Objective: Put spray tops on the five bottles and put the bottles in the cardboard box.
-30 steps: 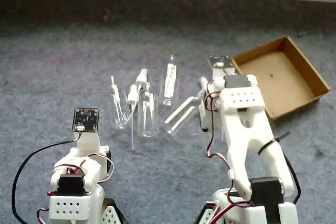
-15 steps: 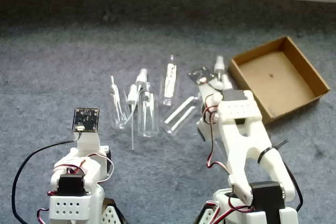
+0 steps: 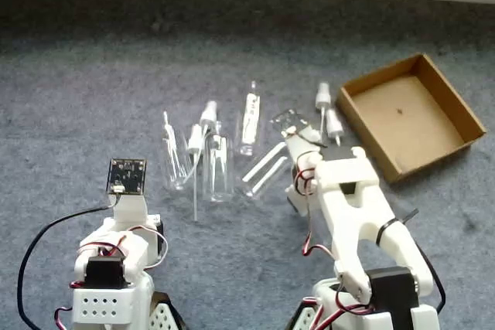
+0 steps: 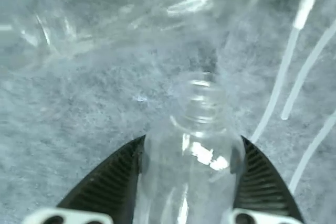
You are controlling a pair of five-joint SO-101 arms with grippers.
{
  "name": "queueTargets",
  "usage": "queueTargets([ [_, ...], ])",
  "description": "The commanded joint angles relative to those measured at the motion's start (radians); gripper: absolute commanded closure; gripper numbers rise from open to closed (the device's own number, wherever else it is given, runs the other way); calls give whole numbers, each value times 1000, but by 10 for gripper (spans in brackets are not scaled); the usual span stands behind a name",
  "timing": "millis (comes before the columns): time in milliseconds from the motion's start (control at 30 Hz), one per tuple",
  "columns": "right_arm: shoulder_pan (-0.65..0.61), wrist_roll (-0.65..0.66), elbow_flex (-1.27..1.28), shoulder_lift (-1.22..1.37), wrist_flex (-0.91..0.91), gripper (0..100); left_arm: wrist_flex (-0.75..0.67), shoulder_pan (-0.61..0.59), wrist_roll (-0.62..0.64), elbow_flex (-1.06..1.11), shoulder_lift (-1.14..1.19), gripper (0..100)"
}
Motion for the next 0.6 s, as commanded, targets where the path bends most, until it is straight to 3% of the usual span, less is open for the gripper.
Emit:
queueTargets([
  [0, -53, 14, -4, -53, -12, 775, 3, -12, 5, 19, -8, 995],
  [567, -93, 51, 38, -56, -10, 717, 3, -12, 5, 19, -8, 995],
])
